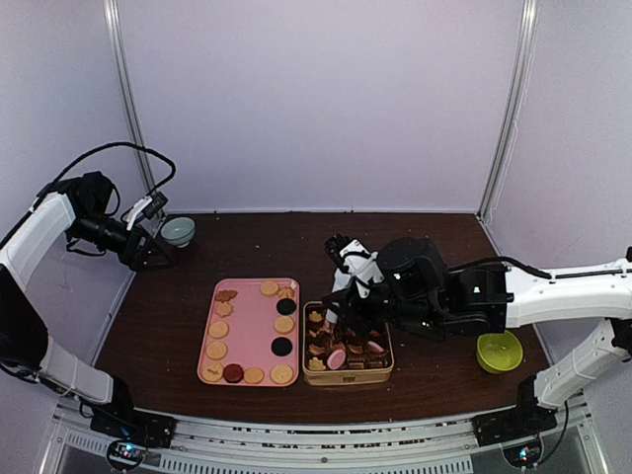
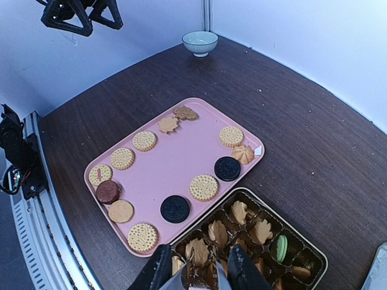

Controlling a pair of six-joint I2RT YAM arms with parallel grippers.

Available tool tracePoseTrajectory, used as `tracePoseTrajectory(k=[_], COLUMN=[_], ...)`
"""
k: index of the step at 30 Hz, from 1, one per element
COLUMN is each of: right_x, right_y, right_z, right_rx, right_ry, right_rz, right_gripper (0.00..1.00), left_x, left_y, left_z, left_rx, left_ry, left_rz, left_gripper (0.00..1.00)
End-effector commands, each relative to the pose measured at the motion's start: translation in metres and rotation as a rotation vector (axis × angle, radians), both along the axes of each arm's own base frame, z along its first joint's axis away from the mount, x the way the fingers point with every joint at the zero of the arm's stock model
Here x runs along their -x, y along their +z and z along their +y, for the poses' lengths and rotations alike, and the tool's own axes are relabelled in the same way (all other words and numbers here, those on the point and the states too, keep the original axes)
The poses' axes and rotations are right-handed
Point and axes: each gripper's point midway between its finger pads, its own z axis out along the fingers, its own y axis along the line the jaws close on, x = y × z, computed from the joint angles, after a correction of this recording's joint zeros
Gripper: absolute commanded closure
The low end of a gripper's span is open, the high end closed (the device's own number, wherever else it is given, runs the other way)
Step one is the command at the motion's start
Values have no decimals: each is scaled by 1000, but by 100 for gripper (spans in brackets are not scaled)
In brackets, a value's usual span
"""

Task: Pack the cookies
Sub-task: Adjust the fake cookies in the empty pocket of the box, then position the fake cookies on the plate.

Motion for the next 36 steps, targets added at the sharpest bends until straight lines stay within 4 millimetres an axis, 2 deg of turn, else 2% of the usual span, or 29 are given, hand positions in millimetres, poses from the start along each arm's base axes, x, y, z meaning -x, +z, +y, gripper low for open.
tracePoseTrajectory(k=[1,7,12,15,20,24,27,33,36], right_x=[6,6,2,-3,-16,-42,-70,-132,-155], right_y=[13,19,36,46,54,55,52,40,37], right_z=[-8,-9,-2,15,59,89,105,120,128], right_rx=[-35,-45,-68,-86,-82,-75,-72,-67,-72], right_ry=[-9,-11,-10,5,43,40,12,-71,-90], right_rz=[-3,-8,-46,-69,-110,-132,-139,-153,-152], right_gripper=[69,69,69,67,64,63,63,61,60], left_x=[1,1,2,2,2,2,4,11,12], left_y=[4,5,6,6,5,6,5,4,4], left_z=[-1,-1,-1,0,5,12,16,17,17], left_rx=[23,24,19,15,13,12,11,5,0], left_ry=[-8,-7,-7,-5,12,39,48,53,53], left_rz=[-13,-14,-19,-18,-10,-10,-5,-4,-7], left_gripper=[4,4,4,4,2,2,2,2,2])
